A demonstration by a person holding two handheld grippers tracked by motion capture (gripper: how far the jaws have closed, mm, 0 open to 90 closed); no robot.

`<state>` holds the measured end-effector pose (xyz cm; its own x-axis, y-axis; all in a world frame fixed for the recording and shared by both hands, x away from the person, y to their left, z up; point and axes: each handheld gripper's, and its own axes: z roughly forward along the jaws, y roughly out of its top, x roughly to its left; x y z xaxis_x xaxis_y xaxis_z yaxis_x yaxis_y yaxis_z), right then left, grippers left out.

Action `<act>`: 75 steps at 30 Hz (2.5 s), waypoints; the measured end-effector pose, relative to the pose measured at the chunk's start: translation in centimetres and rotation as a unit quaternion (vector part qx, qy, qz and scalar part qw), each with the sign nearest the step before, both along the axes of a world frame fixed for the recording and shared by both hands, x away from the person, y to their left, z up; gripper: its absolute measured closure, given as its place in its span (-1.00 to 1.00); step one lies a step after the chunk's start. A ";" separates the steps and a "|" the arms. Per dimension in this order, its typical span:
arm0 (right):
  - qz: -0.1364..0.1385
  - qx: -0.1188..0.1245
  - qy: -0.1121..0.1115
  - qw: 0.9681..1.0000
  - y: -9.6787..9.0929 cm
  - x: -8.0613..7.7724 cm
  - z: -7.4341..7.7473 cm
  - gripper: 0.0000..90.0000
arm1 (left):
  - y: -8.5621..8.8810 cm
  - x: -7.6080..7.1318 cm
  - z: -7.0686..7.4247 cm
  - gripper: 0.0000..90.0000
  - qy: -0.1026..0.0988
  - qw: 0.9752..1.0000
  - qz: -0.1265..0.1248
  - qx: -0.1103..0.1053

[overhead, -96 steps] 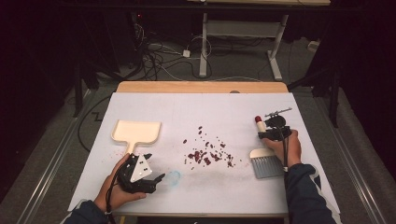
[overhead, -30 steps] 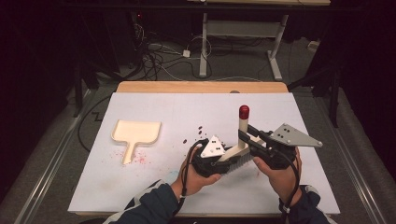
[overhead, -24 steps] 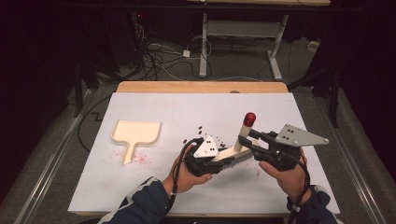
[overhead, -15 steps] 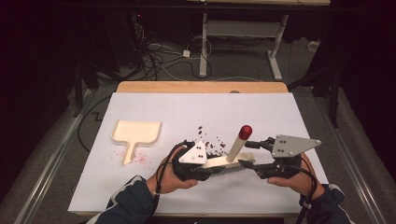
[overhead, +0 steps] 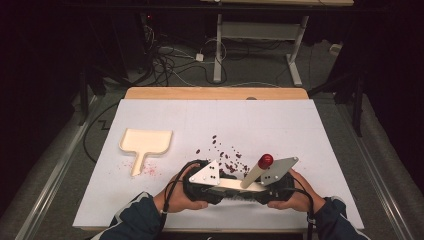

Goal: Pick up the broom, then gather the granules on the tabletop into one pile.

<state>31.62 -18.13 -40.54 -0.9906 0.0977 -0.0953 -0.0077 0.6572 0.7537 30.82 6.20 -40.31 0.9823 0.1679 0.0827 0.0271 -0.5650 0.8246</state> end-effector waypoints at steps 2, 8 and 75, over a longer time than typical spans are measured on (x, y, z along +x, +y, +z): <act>-0.017 -0.003 -0.003 1.000 0.0 0.0 0.0 0.50 | 0.2 -0.1 0.1 -0.09 -0.025 0.999 0.033 0.009; -0.054 0.010 -0.012 0.998 -0.6 0.6 0.7 0.50 | 3.4 -0.3 0.6 -0.53 -0.074 0.989 0.122 -0.023; -0.082 -0.051 -0.142 0.985 4.9 10.5 -4.9 0.49 | 15.4 -2.6 -5.7 -0.55 -0.038 0.948 0.311 0.061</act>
